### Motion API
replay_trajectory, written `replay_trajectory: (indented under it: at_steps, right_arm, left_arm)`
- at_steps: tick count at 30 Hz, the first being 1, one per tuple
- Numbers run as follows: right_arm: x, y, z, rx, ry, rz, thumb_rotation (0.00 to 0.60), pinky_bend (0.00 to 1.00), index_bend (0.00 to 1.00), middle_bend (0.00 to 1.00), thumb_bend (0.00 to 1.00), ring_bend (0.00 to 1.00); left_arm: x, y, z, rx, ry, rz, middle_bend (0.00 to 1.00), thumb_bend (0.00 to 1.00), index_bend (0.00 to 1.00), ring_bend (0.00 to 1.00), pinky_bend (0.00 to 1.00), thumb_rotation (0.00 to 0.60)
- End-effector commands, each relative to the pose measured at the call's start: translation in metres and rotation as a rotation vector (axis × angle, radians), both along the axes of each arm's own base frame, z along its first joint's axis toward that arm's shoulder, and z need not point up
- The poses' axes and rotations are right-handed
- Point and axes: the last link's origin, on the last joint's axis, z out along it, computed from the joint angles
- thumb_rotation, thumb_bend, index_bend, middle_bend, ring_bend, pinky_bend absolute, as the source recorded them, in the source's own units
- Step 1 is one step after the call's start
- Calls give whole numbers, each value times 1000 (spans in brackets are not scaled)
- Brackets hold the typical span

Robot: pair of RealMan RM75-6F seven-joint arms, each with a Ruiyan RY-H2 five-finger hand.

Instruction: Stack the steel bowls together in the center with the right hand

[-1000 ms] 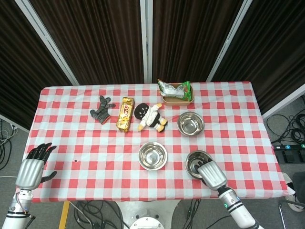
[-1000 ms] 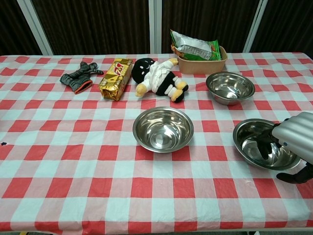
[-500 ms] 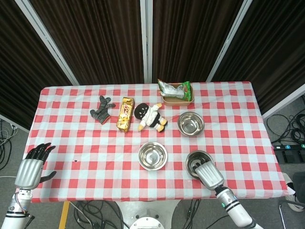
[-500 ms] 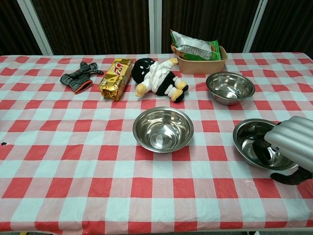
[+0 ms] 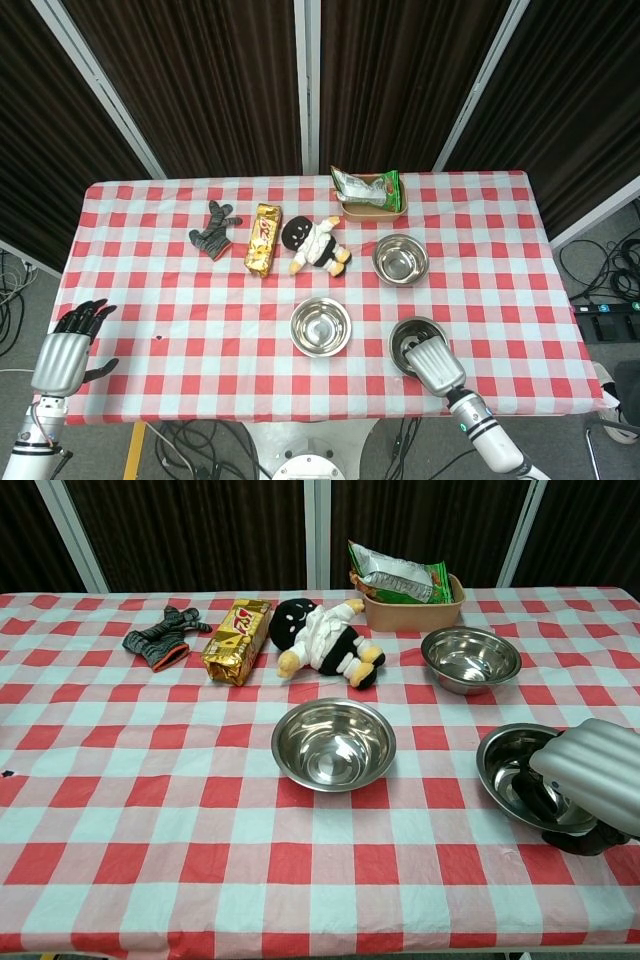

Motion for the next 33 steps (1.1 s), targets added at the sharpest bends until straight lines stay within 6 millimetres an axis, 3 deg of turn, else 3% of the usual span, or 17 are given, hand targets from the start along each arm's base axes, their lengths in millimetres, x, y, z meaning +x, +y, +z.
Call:
replay_trajectory:
  at_steps: [1,16,21,25,33]
  right_arm:
    - [0,0,0,0,1,0,600,439,686,575,226,497]
    - [2,0,2,-15,-10,1,600,446,714,597,246,509]
    - [11,-5,7,-35,-31,26,600,446,714,597,247,509]
    - [32,-14,10,-46,-62,70,600,445,714,597,247,509]
    - [106,-38,-3,-18,-169,204,600,446,714,599,269,509]
  left_arm:
    - [0,0,0,-1,-1,0,245,135,226,151,223,600]
    - [1,0,-1,-4,-8,-4,245,136,226,152,223,600]
    - [1,1,-1,-2,-9,-1,245,136,226,152,223,600]
    - [0,1,1,6,-10,1,245,136,226,152,223,600]
    - [-2,2,9,34,0,14,245,136,227,152,223,600]
